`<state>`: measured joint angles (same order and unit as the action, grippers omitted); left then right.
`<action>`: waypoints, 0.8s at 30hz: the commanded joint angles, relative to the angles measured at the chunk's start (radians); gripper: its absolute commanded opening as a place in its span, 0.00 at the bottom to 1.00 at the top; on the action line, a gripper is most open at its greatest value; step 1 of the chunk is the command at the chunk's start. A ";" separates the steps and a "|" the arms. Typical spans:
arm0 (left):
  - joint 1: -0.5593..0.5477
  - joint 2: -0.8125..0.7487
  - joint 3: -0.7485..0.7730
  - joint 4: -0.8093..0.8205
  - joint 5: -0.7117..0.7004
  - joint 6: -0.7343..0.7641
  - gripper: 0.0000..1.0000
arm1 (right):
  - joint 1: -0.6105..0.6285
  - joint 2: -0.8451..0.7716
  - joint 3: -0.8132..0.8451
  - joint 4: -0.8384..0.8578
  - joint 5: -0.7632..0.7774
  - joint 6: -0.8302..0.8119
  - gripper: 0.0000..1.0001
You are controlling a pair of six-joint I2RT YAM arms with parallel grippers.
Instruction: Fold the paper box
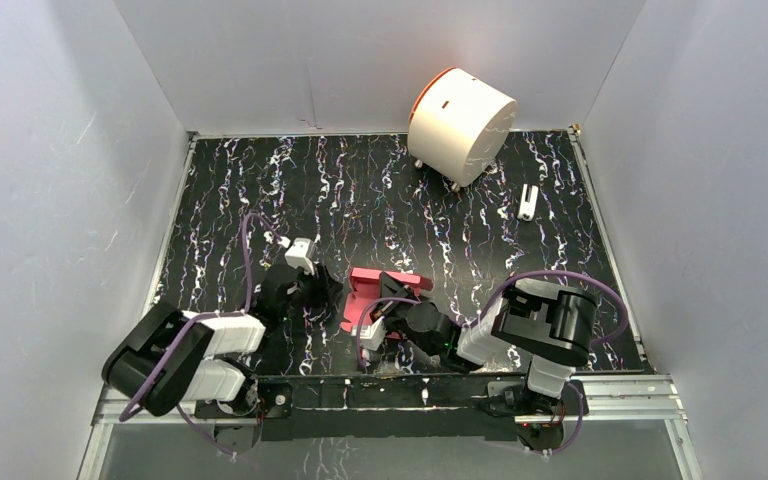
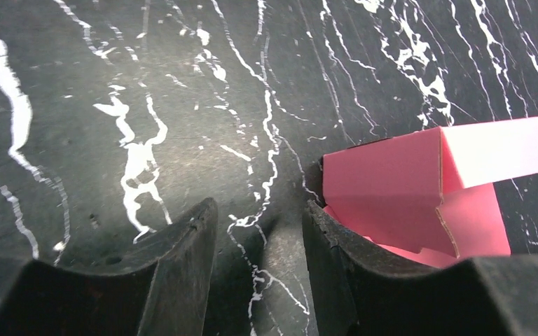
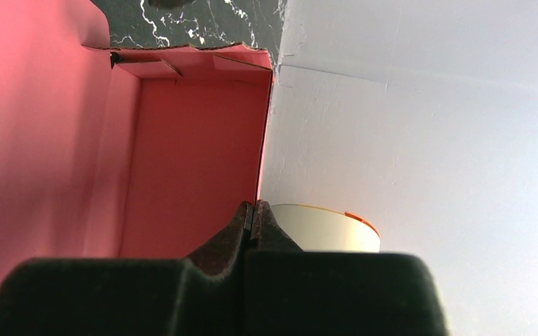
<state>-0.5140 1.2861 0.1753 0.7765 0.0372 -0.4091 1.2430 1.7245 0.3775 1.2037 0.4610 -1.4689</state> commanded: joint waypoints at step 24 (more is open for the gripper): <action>-0.103 0.165 -0.085 0.584 0.129 0.204 0.49 | -0.001 -0.016 0.026 -0.071 -0.074 0.056 0.00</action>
<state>-0.5800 1.4807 0.1131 1.2068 0.1417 -0.2558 1.2373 1.6901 0.3836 1.1496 0.4458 -1.4422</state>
